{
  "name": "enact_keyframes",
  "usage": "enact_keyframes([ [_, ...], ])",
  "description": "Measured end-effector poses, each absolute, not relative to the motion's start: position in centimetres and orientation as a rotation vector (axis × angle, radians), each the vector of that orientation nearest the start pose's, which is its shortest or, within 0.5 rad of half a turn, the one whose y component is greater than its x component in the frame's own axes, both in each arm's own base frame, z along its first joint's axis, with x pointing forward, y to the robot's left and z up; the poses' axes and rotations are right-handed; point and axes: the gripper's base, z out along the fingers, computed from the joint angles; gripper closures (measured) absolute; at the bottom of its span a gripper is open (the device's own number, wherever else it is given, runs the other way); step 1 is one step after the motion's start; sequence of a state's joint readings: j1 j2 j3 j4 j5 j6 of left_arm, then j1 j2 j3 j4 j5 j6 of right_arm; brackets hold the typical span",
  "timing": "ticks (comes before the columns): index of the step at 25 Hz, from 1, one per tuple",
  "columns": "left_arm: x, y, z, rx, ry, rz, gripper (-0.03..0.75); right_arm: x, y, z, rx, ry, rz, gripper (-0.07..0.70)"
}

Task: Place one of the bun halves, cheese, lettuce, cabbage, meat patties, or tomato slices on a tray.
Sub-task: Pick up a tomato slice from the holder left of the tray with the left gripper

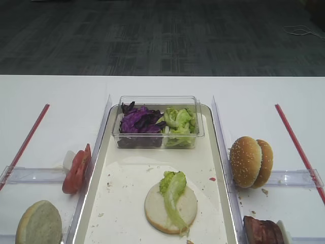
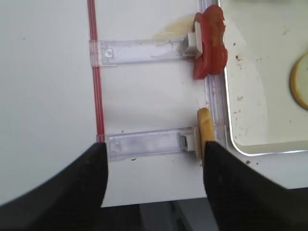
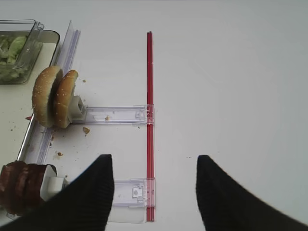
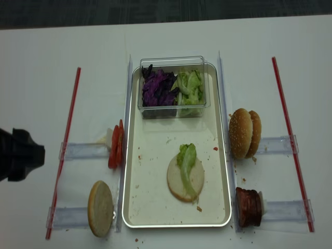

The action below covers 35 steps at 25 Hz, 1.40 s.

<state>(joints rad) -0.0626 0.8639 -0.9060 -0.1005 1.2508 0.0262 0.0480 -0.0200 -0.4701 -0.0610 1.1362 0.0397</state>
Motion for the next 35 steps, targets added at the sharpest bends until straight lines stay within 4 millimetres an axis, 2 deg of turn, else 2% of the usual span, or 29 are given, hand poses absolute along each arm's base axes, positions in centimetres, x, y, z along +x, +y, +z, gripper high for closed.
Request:
enact_keyframes([
  [4, 15.6, -1.8, 33.4, 0.085, 2.750, -0.148, 0.303, -0.8, -0.5, 26.3, -0.004, 2.128, -0.022, 0.234],
  [11, 20.2, -1.5, 31.7, 0.096, 2.879, -0.046, 0.303, -0.8, -0.5, 26.3, -0.004, 2.128, -0.022, 0.234],
  [17, 23.4, -1.6, 31.0, 0.098, 2.925, -0.038, 0.303, -0.8, -0.5, 26.3, 0.000, 2.128, -0.020, 0.235],
  [28, 27.4, -2.1, 30.2, 0.089, 2.956, -0.072, 0.303, -0.8, -0.5, 26.3, 0.000, 2.128, -0.020, 0.235],
  [35, 28.6, -2.2, 29.1, 0.089, 2.992, -0.072, 0.303, -0.8, -0.5, 26.3, 0.007, 2.128, -0.017, 0.235],
])
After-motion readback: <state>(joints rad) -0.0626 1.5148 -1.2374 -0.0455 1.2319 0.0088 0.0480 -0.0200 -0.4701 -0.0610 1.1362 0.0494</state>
